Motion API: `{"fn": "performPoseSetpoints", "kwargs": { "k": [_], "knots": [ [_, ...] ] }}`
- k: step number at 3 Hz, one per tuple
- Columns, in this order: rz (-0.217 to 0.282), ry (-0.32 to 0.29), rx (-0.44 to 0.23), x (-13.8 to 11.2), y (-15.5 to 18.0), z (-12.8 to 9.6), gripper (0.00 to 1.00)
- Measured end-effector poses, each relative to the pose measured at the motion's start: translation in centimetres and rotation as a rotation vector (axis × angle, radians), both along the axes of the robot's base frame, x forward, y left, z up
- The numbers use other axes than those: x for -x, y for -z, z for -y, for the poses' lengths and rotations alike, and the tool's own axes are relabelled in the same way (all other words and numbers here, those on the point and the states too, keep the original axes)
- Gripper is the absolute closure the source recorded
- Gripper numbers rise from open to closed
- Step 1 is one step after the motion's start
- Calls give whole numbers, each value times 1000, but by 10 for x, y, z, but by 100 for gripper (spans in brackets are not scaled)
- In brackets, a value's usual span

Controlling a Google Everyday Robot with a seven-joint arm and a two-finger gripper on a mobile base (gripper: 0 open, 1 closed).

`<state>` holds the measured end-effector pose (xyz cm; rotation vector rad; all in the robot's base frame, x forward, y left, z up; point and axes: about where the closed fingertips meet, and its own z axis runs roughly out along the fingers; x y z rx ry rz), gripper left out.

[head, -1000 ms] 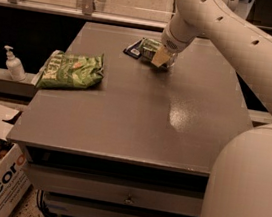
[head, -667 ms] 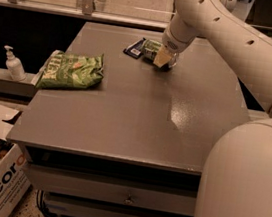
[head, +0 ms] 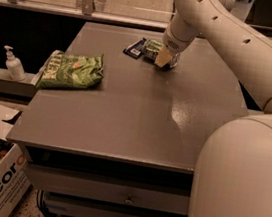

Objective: Move green can near rxbar blueberry

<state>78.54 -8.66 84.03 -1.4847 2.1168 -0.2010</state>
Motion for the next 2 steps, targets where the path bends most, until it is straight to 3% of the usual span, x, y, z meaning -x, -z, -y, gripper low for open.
{"fn": "performPoseSetpoints", "kwargs": {
  "k": [2],
  "knots": [
    [-9,-4,-14,1,-5,-1,13]
  ]
}}
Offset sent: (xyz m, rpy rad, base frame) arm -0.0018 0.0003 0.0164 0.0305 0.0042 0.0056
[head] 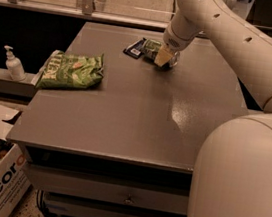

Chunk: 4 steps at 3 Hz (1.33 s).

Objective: Move green can near rxbar blueberry

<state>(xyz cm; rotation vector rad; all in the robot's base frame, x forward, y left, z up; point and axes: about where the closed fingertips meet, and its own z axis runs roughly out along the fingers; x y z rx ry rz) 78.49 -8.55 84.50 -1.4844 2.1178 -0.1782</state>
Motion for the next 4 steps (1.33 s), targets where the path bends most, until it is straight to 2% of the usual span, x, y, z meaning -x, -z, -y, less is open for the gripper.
{"fn": "performPoseSetpoints", "kwargs": {
  "k": [1,2,3,4],
  "knots": [
    [-8,-5,-12,2,-1,-3,0],
    [-16,-5,-26,4,-3,-4,0],
    [-33,-1,-68,5,-8,-3,0],
    [-69,9,-146,6,-12,2,0]
  ]
}}
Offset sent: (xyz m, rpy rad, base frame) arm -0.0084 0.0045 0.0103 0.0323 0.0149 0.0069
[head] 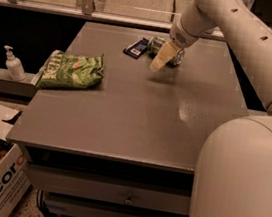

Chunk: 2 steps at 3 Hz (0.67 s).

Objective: Move green can near rxbar blueberry

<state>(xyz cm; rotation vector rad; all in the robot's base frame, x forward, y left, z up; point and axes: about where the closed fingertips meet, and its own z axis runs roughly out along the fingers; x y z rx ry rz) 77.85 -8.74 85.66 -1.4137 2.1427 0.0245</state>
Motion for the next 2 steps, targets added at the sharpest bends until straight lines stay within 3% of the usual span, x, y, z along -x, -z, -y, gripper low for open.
{"fn": "performPoseSetpoints", "kwargs": {
  "k": [2],
  "knots": [
    [-81,43,-177,9,-2,24,0]
  ]
}}
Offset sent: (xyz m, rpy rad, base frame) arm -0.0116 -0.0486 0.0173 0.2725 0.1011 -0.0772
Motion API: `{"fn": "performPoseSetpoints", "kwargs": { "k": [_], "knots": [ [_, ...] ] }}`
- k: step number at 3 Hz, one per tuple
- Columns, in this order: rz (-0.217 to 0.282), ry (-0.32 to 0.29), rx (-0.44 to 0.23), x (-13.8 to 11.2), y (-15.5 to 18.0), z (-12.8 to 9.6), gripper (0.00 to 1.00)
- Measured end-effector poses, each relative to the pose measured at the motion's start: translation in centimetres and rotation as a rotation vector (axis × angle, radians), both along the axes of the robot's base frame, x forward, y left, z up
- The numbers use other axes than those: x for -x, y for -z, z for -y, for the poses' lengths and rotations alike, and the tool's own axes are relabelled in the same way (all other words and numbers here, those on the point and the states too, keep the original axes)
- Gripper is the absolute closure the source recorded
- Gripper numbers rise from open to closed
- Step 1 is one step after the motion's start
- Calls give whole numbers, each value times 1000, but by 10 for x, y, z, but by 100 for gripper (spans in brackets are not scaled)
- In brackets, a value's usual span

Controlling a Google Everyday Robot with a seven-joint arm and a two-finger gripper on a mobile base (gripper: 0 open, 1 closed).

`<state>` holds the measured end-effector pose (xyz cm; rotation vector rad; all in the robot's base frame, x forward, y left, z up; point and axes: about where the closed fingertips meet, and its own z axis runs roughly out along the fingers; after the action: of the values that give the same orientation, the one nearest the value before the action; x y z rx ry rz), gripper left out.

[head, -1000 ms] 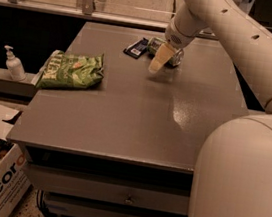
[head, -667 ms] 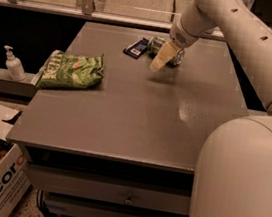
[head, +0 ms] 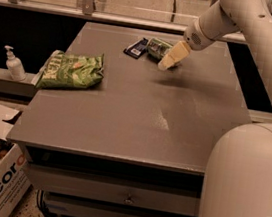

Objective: Move green can near rxbar blueberry

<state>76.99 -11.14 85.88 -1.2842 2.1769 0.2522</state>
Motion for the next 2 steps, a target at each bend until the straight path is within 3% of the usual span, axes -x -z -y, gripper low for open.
{"fn": "performPoseSetpoints", "kwargs": {
  "k": [2],
  "knots": [
    [18,29,-176,32,-32,30,0]
  ]
}}
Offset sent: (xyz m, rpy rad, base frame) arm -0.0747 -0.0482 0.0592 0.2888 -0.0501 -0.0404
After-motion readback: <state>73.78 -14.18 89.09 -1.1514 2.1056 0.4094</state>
